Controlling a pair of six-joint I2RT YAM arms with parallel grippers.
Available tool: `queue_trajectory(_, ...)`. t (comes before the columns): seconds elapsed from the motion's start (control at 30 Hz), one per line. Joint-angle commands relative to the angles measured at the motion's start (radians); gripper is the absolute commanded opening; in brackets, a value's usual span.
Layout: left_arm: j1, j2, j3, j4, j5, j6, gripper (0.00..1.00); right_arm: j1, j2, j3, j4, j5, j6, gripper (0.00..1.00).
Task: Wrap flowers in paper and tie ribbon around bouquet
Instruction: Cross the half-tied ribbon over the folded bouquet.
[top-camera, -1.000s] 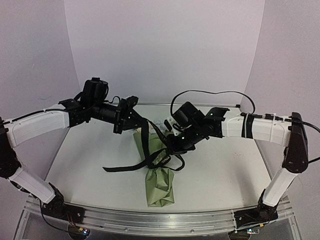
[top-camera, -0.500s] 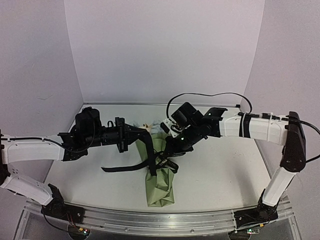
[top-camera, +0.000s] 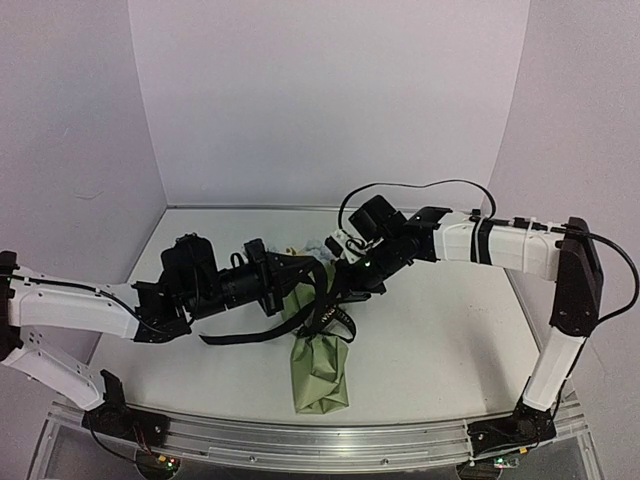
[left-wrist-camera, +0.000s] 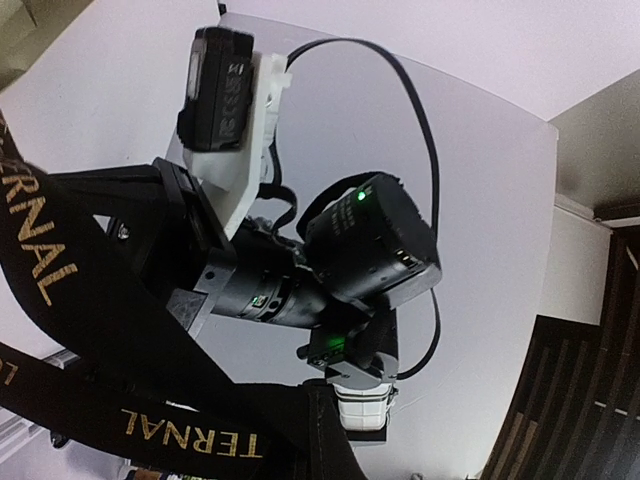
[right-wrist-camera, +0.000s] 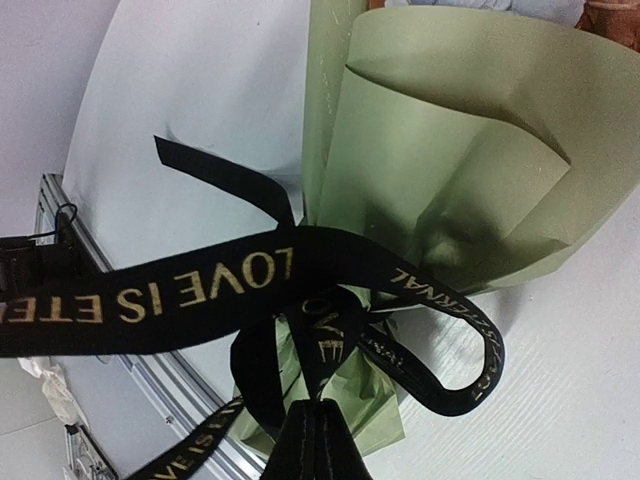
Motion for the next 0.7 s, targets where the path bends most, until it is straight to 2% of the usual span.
queue_trajectory(0.0,-0.064,0.088,0.059,0.138,-0.082,0.019,0.00,-0.015,0.028,0.061,0.025,-0.086,0.000,0.00)
queue_trajectory(0.17,-0.139,0.135,0.062,0.163,-0.146,0.037,0.00,-0.037,0.051,0.082,0.025,-0.137,0.011,0.00)
queue_trajectory(0.37,-0.170,0.204,0.088,0.209,-0.166,0.060,0.02,-0.046,0.078,0.123,0.024,-0.179,0.028,0.00)
queue_trajectory(0.57,-0.206,0.236,0.083,0.123,-0.241,0.117,0.00,-0.047,0.084,0.130,0.020,-0.193,0.036,0.00)
queue_trajectory(0.67,-0.227,0.272,0.079,0.140,-0.296,0.116,0.00,-0.047,0.083,0.130,0.014,-0.208,0.035,0.00)
